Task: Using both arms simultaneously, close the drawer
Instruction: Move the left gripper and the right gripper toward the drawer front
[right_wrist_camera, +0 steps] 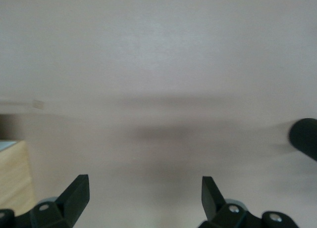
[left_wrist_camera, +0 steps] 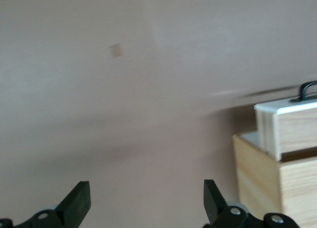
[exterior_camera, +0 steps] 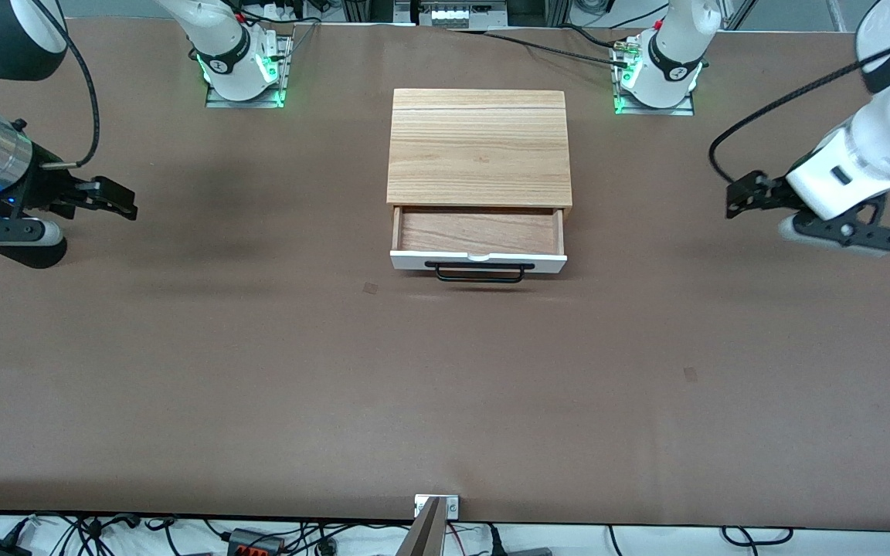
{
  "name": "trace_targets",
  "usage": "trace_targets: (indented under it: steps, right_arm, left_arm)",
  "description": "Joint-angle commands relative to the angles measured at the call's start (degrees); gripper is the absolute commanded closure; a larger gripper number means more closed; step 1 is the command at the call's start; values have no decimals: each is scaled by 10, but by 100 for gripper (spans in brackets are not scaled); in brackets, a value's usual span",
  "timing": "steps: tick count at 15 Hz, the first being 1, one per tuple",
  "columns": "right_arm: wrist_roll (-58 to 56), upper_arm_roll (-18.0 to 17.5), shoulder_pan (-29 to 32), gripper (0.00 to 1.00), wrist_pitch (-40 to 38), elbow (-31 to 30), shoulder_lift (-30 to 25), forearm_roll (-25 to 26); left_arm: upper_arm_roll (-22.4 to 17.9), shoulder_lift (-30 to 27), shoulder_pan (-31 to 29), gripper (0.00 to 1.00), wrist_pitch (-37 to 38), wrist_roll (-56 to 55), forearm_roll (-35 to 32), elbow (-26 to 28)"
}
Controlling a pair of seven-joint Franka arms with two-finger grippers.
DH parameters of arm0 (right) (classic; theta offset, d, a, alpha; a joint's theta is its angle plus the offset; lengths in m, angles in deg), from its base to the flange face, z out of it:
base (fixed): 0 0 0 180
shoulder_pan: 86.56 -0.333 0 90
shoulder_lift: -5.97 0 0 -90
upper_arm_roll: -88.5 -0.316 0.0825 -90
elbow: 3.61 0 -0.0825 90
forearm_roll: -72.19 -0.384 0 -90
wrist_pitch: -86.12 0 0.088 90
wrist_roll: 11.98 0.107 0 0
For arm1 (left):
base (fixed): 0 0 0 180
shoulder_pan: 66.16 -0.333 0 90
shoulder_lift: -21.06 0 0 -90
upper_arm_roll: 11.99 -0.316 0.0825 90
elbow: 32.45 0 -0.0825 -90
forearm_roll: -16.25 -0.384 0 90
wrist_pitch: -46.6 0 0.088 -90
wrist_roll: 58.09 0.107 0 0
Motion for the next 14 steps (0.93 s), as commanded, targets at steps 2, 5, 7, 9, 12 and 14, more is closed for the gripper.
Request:
trace_targets:
  steps: [2, 5, 7, 9, 12, 14]
  right_arm:
    - [3, -1, -7, 0, 17, 16, 30, -64]
    - [10, -1, -49, 0, 84, 17, 71, -69]
    - [12, -1, -78, 0, 136, 17, 104, -118]
    - [10, 0, -96, 0, 173, 18, 128, -177]
    - [12, -1, -119, 0, 182, 31, 163, -184]
    - [18, -1, -139, 0, 182, 65, 200, -201]
  left_arm:
    - [35, 43, 1, 0, -72, -10, 31, -8]
    - [65, 72, 2, 0, -145, -66, 31, -6]
    - [76, 94, 14, 0, -197, -104, 31, -5]
    - [92, 122, 25, 0, -261, -162, 31, -3]
    - [120, 157, 36, 0, -366, -271, 32, 20]
    - [123, 181, 49, 0, -407, -297, 31, 26]
